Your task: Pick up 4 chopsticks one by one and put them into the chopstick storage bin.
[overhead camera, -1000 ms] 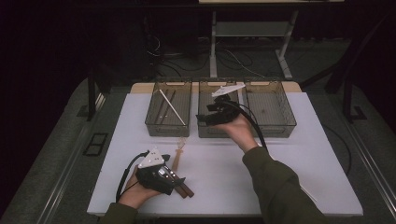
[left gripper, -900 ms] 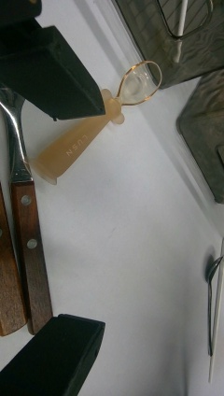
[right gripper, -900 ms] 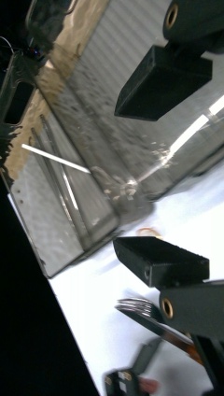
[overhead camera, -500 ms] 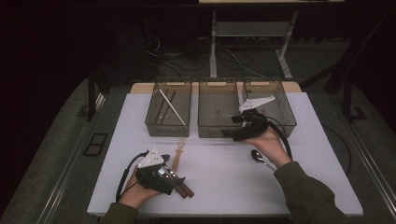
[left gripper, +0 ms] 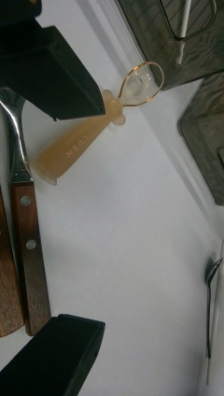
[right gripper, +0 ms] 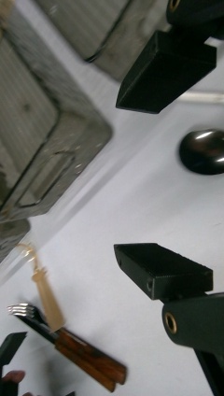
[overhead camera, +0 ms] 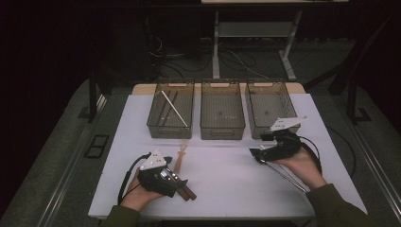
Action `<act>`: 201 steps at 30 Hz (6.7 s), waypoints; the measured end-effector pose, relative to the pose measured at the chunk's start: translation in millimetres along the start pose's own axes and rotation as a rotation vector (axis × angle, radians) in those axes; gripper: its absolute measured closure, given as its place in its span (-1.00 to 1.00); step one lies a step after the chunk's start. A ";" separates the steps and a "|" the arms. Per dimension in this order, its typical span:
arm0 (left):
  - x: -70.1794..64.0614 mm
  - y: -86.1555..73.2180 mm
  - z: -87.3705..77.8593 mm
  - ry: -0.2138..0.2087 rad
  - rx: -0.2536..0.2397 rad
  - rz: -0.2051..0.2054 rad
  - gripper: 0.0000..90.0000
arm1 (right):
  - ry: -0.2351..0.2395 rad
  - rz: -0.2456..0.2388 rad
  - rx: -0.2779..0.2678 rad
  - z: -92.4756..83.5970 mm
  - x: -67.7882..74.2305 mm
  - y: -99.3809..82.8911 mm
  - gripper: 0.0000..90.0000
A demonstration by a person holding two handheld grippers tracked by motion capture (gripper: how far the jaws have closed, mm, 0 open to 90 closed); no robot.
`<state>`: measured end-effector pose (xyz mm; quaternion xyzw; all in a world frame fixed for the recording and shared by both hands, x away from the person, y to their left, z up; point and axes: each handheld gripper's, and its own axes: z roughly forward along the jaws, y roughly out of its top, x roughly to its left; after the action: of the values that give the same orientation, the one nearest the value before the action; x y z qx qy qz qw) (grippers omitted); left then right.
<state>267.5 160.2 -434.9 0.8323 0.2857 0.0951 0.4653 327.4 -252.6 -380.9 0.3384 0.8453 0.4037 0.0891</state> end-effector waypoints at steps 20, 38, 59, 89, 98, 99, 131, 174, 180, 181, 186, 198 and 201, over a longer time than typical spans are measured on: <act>-1.7 0.8 0.1 -0.001 0.001 0.009 -1.00 | -0.140 0.067 0.270 -42.2 -22.8 -70.3 0.45; -1.1 0.3 0.3 0.003 0.004 0.007 -1.00 | -0.145 0.051 0.533 -24.5 -20.9 -73.4 0.72; -1.4 0.2 1.2 0.003 0.007 0.008 -1.00 | -0.187 0.132 0.689 -9.4 -24.5 -56.9 0.88; -2.0 0.8 1.4 -0.003 0.009 0.014 -1.00 | -0.049 0.144 0.270 -55.8 -43.2 -62.1 0.88; -2.0 0.5 0.8 -0.002 0.007 0.012 -1.00 | -0.011 0.103 0.108 -49.8 -37.0 -46.5 0.88; -1.8 0.4 0.7 -0.002 0.008 0.013 -1.00 | -0.007 0.101 0.101 -47.6 -35.7 -44.1 0.88; -1.4 0.2 0.7 -0.012 -0.002 0.003 -1.00 | 0.059 0.102 -0.166 46.9 5.3 63.4 0.88; -0.4 1.8 0.6 -0.037 -0.021 0.001 -1.00 | -0.021 0.111 -0.222 220.4 56.4 209.9 0.88; -0.6 1.9 0.7 -0.039 -0.022 0.002 -1.00 | -0.056 0.142 -0.155 235.1 53.6 202.2 0.88; -0.7 2.1 0.8 -0.039 -0.022 0.002 -1.00 | -0.062 0.146 -0.141 236.8 53.2 201.0 0.88; -0.9 2.4 1.0 -0.039 -0.020 0.006 -1.00 | -0.088 0.174 -0.086 243.6 53.8 197.8 0.65; -1.3 2.4 0.8 -0.035 -0.018 0.011 -1.00 | -0.080 0.109 -0.078 212.9 55.7 203.7 0.10; -1.6 2.5 0.7 -0.033 -0.017 0.013 -1.00 | -0.061 0.088 -0.083 200.6 55.6 201.5 0.01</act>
<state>267.5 157.8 -433.0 0.8317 0.2717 0.0865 0.4763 471.3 -2.4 -356.4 0.3833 0.8090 0.4315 0.1113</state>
